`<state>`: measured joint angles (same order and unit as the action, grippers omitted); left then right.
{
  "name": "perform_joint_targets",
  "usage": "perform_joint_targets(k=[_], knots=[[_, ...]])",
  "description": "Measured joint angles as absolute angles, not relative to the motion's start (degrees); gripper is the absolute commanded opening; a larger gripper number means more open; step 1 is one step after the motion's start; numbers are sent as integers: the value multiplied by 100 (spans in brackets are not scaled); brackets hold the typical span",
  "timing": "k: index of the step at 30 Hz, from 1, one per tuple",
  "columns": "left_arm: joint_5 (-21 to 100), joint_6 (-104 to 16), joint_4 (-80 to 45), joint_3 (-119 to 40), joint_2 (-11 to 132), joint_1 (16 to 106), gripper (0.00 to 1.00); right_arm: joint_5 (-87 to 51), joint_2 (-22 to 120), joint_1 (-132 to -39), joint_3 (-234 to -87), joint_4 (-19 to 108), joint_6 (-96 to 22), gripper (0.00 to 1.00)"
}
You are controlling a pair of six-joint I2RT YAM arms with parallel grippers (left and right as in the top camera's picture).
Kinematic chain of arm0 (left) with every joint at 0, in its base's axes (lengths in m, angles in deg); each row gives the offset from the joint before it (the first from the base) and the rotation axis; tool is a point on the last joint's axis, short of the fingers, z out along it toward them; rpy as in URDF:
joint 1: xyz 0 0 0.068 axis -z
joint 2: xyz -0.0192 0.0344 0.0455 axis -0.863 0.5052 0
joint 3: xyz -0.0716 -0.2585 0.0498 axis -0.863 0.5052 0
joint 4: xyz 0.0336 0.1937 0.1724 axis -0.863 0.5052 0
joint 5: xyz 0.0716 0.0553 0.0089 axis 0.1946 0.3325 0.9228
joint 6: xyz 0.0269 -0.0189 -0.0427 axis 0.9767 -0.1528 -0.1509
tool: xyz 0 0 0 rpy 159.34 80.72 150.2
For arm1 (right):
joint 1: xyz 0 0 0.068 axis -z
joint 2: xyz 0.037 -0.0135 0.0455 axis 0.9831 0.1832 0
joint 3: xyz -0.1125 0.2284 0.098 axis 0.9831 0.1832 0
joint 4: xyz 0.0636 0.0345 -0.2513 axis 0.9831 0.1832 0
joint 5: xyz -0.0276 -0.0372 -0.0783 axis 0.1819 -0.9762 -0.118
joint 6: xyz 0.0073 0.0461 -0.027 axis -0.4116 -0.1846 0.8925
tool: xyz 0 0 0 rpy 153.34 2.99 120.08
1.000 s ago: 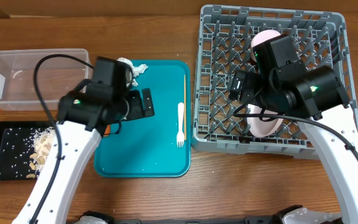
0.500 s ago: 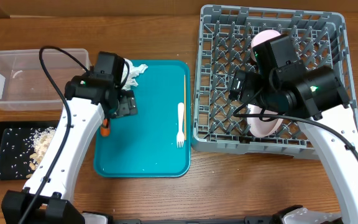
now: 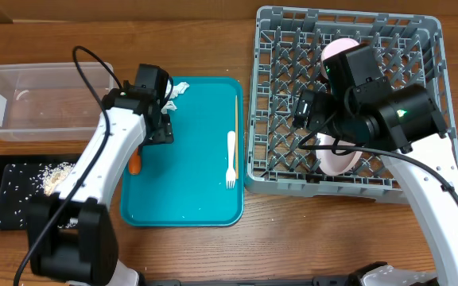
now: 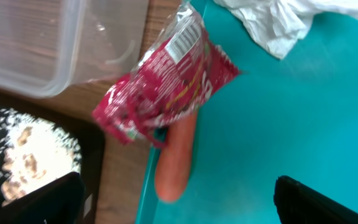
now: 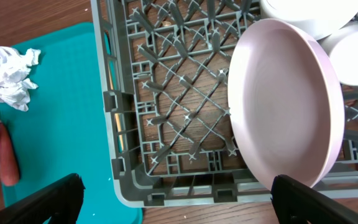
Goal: Sort waste into correct bins and load items into the dishwasher rack
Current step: 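Grasp the red wrapper with the left gripper and drop it in the clear bin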
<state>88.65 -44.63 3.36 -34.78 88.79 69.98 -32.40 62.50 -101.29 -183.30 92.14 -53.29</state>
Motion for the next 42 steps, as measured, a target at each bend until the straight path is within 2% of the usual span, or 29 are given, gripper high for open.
perform_joint_targets(k=[13, 20, 22, 27, 36, 39, 42], knots=[[8452, -3807, -1028, -3458, 9768, 6815, 100, -3242, 6250, -10129, -18330, 9214, -5331, 100], [8297, -3718, -1323, -3401, 9801, 6815, 93, -3242, 6250, -10129, -18330, 9214, -5329, 100], [8297, -3713, -1349, -3371, 9801, 6813, 86, -3240, 6250, -10129, -18330, 9217, -5331, 100], [8297, -3635, -1349, -3340, 9801, 6776, 89, -3240, 6250, -10129, -18330, 9217, -5331, 100], [8301, -3602, -1456, -3323, 9801, 6743, 84, -3242, 6250, -10129, -18330, 9214, -5329, 100], [8303, -3571, -1611, -3200, 9803, 6743, 78, -3240, 6250, -10129, -18330, 9214, -5331, 100], [8306, -3552, -1769, -3063, 9803, 6743, 67, -3240, 6250, -10129, -18330, 9217, -5326, 100]])
